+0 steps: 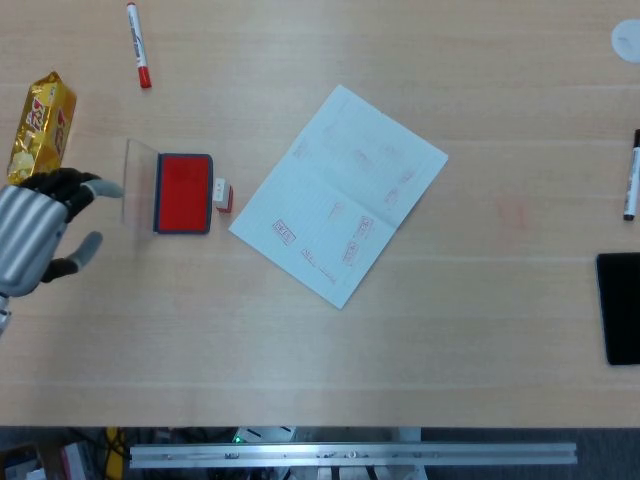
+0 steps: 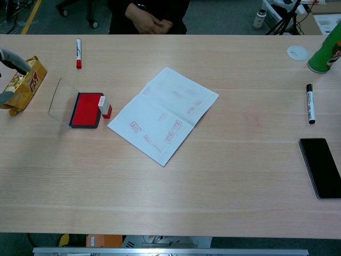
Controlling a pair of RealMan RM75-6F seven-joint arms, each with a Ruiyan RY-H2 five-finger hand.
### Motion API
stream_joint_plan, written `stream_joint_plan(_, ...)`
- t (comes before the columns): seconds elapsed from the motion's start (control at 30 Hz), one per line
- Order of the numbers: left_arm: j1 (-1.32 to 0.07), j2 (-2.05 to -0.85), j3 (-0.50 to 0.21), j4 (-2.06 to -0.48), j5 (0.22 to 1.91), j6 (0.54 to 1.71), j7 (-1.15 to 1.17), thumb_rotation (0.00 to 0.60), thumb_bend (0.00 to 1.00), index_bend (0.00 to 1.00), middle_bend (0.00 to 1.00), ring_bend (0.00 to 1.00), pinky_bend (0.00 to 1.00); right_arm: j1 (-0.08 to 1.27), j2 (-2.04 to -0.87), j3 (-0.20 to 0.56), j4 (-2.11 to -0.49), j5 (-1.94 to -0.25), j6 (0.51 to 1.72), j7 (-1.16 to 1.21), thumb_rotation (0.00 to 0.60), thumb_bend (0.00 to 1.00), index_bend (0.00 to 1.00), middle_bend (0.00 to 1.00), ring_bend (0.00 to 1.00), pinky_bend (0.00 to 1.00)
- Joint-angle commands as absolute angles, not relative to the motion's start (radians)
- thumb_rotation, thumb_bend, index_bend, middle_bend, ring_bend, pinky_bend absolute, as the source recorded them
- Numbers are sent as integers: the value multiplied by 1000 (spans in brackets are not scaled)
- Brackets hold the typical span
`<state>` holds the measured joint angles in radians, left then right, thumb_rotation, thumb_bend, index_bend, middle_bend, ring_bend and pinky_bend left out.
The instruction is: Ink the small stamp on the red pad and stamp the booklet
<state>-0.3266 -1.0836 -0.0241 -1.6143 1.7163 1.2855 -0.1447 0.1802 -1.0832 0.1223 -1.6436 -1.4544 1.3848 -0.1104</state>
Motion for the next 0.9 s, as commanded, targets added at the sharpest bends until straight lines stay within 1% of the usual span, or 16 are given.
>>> stream_joint_plan(0.03,-384,-1109,-22,-1598,1743,1226,-164,600,333,316,366,356,427,182,-1082,119,-1645,-1455,1381,-111,600,188,368,415,325,426)
stream_joint_plan(0.17,-442,-1145,-32,-1582,1746,1165,-136,600,333,315,381,384,469,183,-1079,116,-1650,-1451,1376,-116,600,189,368,415,325,427)
stream_joint_plan(0.33,-506,-1190,-49,-1557,1723,1093,-110,600,333,304,442,463,606,185,-1075,115,-1654,-1450,1376,-117,600,189,368,415,325,427)
stream_joint_plan(0.53,-578,-1247,-66,-1502,1676,999,-85,600,333,263,581,610,819,185,-1069,110,-1659,-1447,1373,-117,600,189,368,415,325,427)
stream_joint_plan(0.6,-601,-1263,-67,-1485,1668,973,-77,600,333,251,674,699,916,184,-1066,108,-1660,-1445,1372,-117,600,189,368,415,325,427)
stream_joint_plan(0.63,-611,-1269,-67,-1478,1664,961,-74,600,333,249,710,732,946,183,-1065,107,-1661,-1444,1372,-118,600,189,368,415,326,427)
stream_joint_plan(0.67,-625,-1279,-67,-1468,1658,944,-69,600,333,245,766,785,985,184,-1065,107,-1661,-1444,1371,-118,600,189,368,415,327,429)
stream_joint_plan(0.7,-635,-1286,-68,-1460,1653,930,-63,600,333,242,803,821,1000,184,-1064,106,-1663,-1444,1370,-118,600,189,368,415,328,431)
stream_joint_plan(0.77,-657,-1299,-68,-1446,1643,901,-45,600,333,238,846,863,1000,185,-1063,104,-1665,-1445,1367,-118,600,189,368,415,329,433)
stream_joint_plan(0.9,-693,-1329,-63,-1416,1636,863,-17,600,333,236,880,894,1000,185,-1063,100,-1669,-1444,1365,-120,600,189,368,415,335,433)
